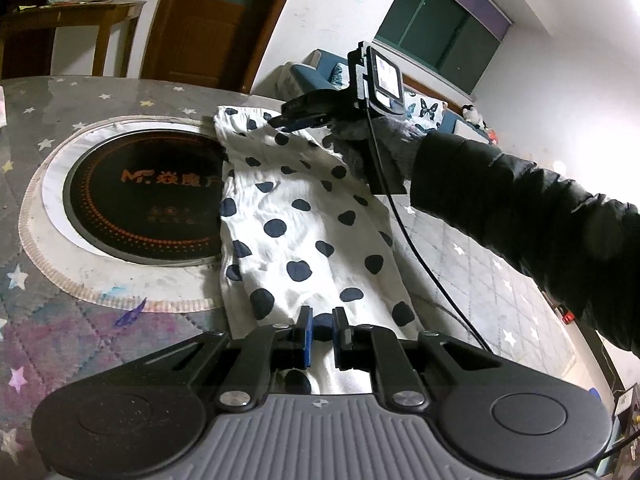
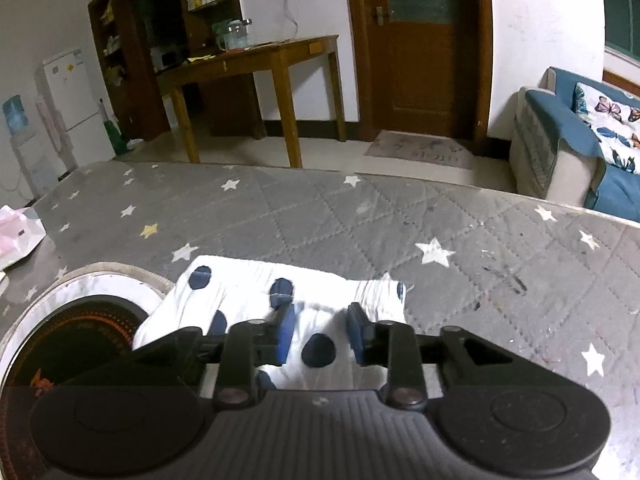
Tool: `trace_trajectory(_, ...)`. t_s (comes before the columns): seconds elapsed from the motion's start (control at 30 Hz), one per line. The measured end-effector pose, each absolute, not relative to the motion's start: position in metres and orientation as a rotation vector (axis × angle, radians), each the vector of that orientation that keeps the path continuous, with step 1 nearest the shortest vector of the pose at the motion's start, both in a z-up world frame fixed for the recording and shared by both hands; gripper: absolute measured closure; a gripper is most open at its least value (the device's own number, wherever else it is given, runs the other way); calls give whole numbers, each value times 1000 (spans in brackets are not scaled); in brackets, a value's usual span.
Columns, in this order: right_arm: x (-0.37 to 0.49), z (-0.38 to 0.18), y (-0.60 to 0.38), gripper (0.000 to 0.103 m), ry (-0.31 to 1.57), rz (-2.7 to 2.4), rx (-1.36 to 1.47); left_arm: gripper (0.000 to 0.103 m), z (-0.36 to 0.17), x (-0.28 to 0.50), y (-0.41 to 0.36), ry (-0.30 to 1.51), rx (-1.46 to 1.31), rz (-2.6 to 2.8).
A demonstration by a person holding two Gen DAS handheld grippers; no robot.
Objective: Fold clothes
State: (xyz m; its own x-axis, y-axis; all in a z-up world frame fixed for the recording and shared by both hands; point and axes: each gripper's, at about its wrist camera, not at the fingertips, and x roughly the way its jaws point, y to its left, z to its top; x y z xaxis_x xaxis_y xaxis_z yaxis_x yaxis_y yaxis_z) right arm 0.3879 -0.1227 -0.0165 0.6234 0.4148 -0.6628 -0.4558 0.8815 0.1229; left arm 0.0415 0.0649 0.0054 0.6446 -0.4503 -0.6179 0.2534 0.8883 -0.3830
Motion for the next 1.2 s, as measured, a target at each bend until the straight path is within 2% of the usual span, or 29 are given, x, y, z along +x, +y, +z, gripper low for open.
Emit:
trace_trajectory(0.23, 392, -18, -120, 76, 746, 508, -67, 92, 6, 42, 64, 777, -270, -411)
trace_trajectory(0.27, 391, -18, -121, 86, 745, 512, -64, 92, 6, 43, 64, 777, -270, -412)
trace_trajectory(0.4, 385, -10, -123, 97, 708, 505, -68, 92, 7, 43, 63, 778, -268, -415)
trace_trajectory(0.6, 379, 24, -138, 97, 608, 449, -66, 89, 4, 41, 58, 785, -253, -432)
trace_trajectory(0.9, 386, 1, -158, 91, 691, 386, -74, 89, 1, 41, 57, 803, -244, -426)
trace_trajectory(1.0, 372, 13, -168, 86, 713, 437, -63, 89, 6, 40, 57, 783, -234, -428)
trace_trajectory(1.2, 314, 23, -206, 86, 793, 546, -1, 85, 17, 35, 60, 740, -236, -411)
